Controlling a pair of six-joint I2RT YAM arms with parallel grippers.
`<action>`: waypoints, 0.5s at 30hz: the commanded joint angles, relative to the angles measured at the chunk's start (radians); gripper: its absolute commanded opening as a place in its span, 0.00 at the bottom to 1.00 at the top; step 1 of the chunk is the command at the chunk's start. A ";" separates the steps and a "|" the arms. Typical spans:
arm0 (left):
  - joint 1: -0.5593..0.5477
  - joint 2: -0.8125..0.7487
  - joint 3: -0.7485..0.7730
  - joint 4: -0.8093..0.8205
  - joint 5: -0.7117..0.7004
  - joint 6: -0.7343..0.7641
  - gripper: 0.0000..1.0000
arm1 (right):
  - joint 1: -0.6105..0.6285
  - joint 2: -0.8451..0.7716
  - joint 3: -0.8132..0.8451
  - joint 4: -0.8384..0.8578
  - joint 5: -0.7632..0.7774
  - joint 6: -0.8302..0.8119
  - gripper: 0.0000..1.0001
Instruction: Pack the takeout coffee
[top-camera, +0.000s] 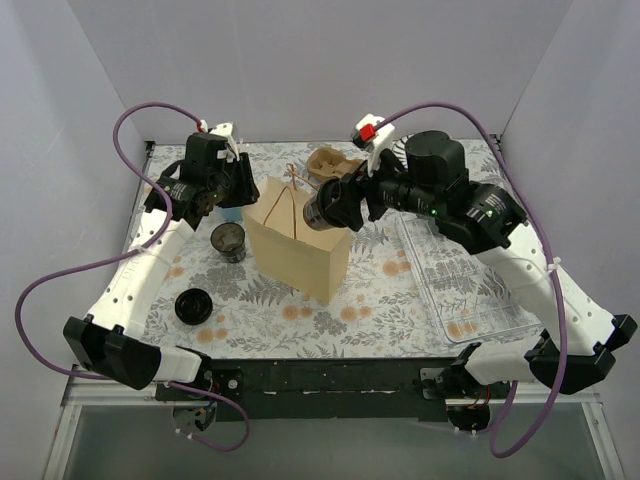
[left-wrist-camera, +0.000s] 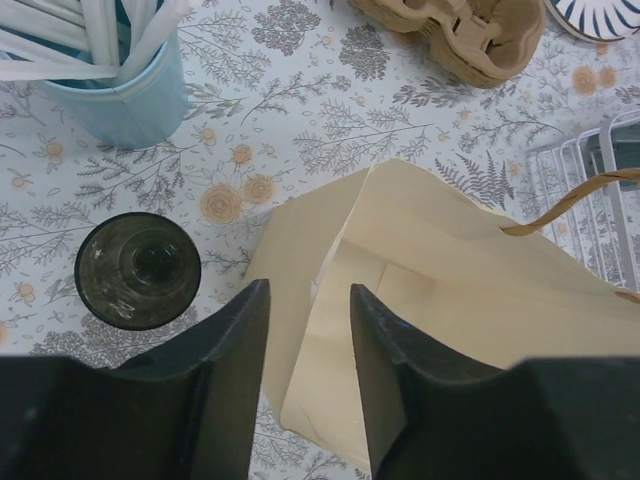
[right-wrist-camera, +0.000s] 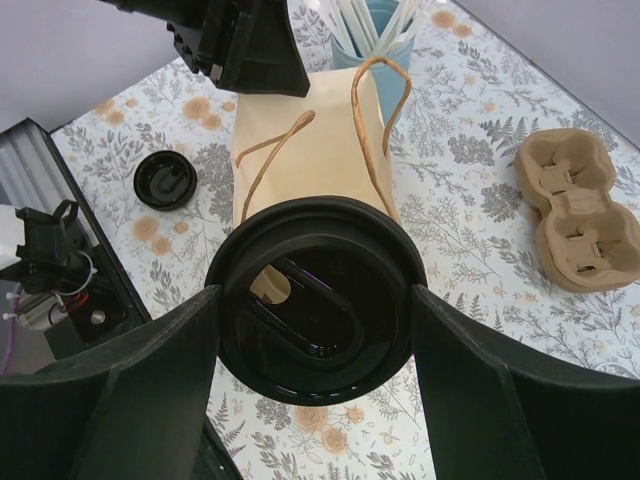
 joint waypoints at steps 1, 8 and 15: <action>0.006 -0.049 -0.014 0.037 0.112 0.032 0.33 | 0.029 -0.004 -0.063 0.106 0.043 -0.006 0.55; 0.004 -0.088 -0.099 0.096 0.290 0.022 0.20 | 0.067 -0.024 -0.206 0.231 0.072 -0.095 0.55; 0.004 -0.123 -0.134 0.126 0.387 -0.021 0.18 | 0.075 -0.019 -0.267 0.268 0.077 -0.158 0.55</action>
